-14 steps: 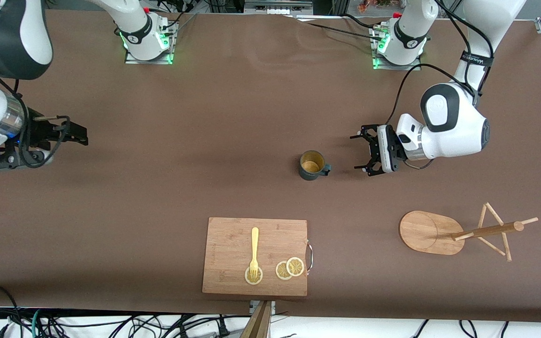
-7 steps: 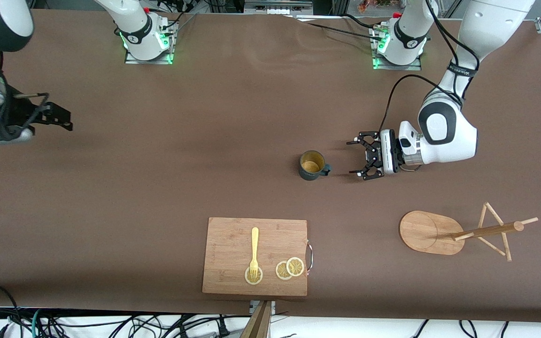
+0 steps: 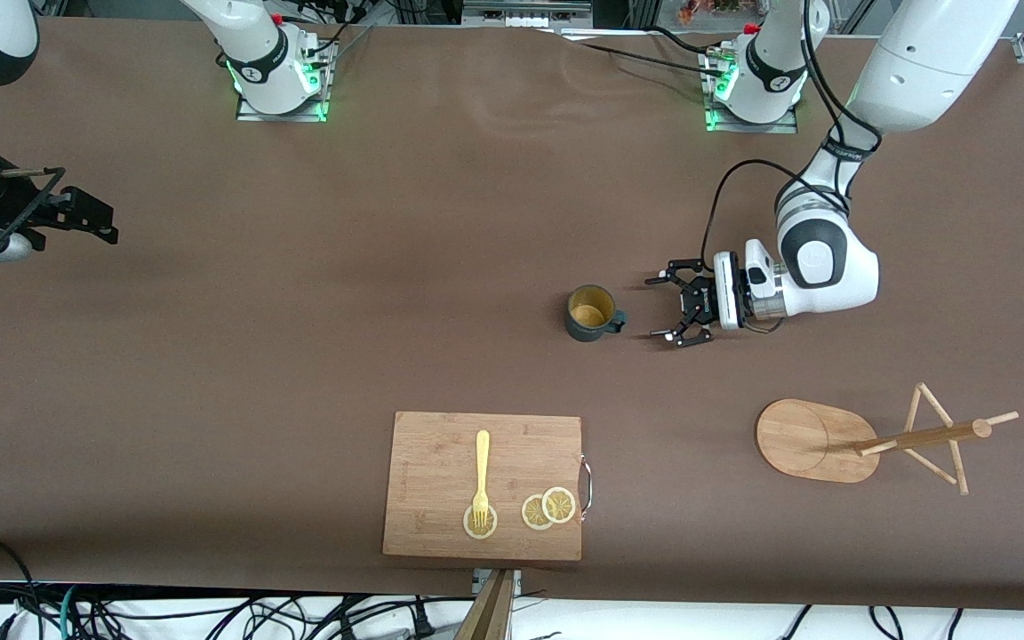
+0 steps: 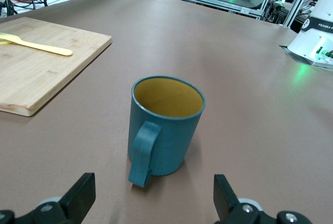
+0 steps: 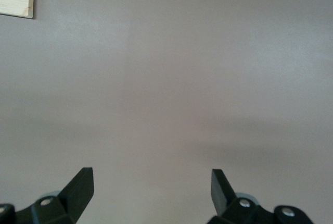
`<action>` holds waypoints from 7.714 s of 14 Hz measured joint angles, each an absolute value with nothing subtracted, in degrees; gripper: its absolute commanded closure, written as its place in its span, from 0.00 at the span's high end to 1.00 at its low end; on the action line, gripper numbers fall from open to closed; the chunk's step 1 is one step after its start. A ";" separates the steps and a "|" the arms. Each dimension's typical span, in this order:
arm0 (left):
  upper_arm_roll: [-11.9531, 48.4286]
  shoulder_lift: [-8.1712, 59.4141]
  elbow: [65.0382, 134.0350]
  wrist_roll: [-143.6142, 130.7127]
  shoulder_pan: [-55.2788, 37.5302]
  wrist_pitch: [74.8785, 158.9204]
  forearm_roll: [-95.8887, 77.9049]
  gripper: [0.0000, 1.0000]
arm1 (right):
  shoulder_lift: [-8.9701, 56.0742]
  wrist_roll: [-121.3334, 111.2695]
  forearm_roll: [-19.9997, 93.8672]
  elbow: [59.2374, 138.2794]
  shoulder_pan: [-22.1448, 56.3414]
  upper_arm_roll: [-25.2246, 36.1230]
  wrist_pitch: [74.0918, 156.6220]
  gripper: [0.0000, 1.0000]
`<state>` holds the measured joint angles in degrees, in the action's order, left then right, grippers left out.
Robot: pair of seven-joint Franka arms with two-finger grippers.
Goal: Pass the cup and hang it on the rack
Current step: 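Move the left gripper to the mug handle and close on it, then lift the teal mug by its handle with the left gripper, then carry the mug over the wooden rack and hook it on a peg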
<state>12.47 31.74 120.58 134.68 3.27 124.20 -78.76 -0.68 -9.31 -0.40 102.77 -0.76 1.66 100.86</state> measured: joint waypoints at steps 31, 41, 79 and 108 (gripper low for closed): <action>13.52 41.19 114.45 148.28 0.43 120.74 -82.21 0.58 | -0.65 -9.29 -0.49 101.03 -0.64 0.28 98.97 1.00; 11.02 41.00 114.13 145.99 1.47 119.81 -82.50 0.00 | -0.65 -9.29 -0.49 101.03 -0.64 0.27 98.96 1.00; -8.19 25.61 110.00 36.07 23.68 78.23 -81.56 0.00 | -0.64 -9.29 -0.47 100.94 -0.62 0.20 98.93 1.00; -8.05 45.01 98.39 34.34 27.13 72.36 -95.76 0.07 | -0.64 -9.29 -0.47 100.94 -0.62 0.20 98.93 1.00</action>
